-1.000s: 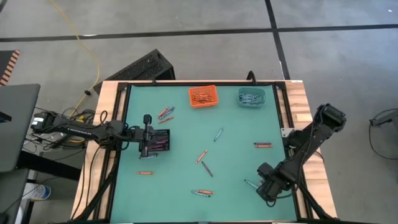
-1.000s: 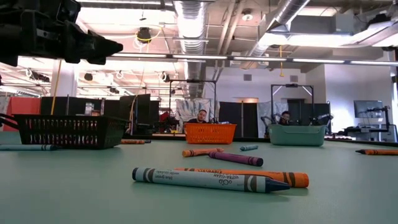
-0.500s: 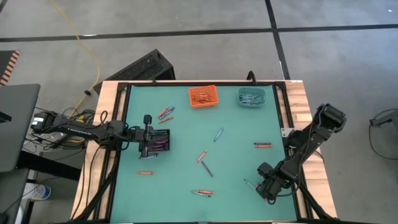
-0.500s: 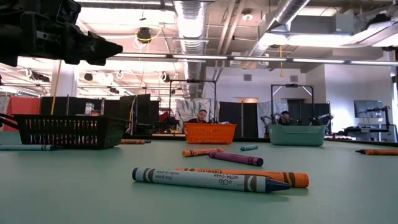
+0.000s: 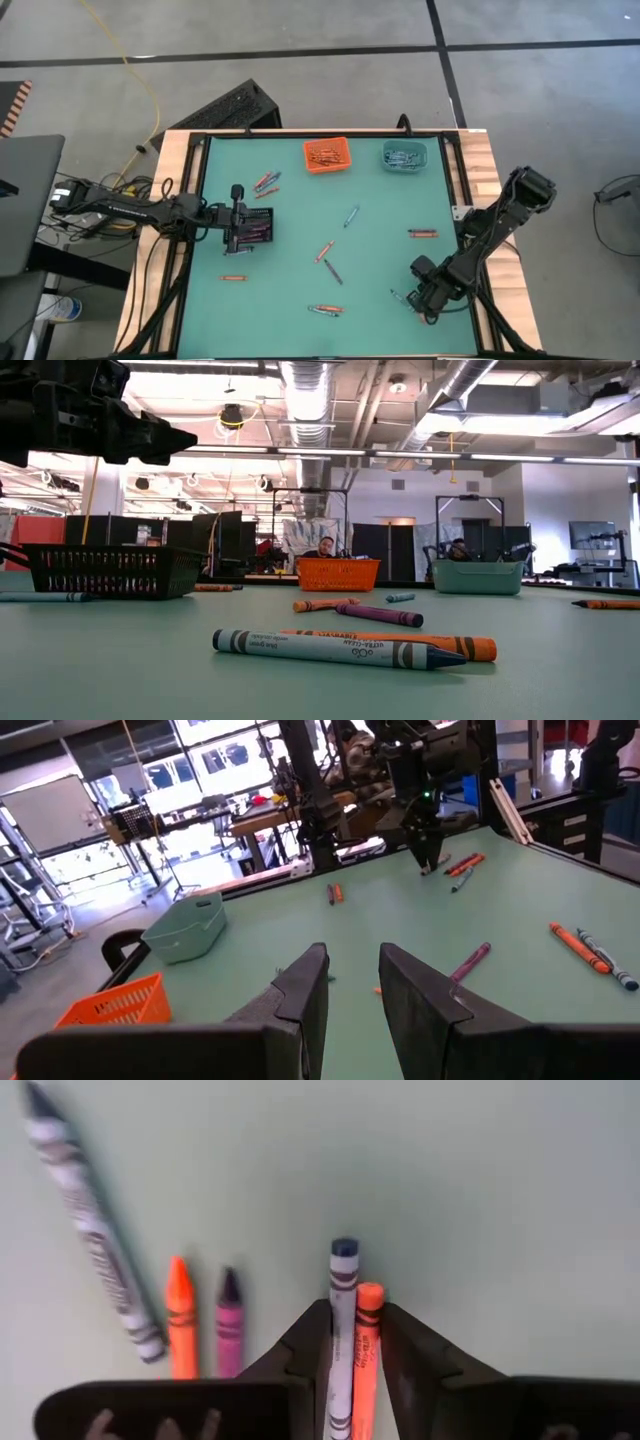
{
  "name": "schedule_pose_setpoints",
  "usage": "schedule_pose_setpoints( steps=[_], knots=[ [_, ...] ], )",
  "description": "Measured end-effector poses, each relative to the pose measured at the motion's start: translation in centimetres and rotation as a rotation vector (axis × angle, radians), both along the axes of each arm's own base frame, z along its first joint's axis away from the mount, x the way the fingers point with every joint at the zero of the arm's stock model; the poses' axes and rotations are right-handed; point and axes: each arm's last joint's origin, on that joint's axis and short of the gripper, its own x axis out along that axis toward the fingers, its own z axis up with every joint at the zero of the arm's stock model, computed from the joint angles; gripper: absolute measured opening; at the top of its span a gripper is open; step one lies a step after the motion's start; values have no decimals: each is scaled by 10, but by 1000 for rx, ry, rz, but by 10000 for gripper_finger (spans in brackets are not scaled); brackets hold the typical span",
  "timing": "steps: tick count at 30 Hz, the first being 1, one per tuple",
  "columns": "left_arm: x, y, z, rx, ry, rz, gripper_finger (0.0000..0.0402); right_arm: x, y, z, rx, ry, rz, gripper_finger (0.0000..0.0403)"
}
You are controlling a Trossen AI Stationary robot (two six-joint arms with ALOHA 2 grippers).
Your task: Sort crayons
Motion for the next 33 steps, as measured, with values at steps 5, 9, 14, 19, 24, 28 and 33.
schedule_pose_setpoints(
  steps=[5, 9, 14, 19, 24, 28, 33],
  knots=[
    [0, 0, 0, 0, 0, 0, 82, 10, -2, 11, 7, 4, 35, 92],
    [0, 0, 0, 0, 0, 0, 82, 15, -2, 20, 2, 11, 41, 93],
    [0, 0, 0, 0, 0, 0, 82, 21, 5, 28, 52, -32, 47, 93],
    [0, 0, 0, 0, 2, 0, 82, 17, 11, 26, 62, -25, 47, 89],
    [0, 0, 0, 1, 5, 0, 82, 11, 20, 16, 50, 27, 73, 84],
    [0, 0, -1, 1, 8, 0, 82, 8, 26, 4, 43, 91, 108, 83],
    [0, 0, -1, 1, 7, 0, 82, 11, 29, -7, 39, 132, 154, 83]
  ],
)
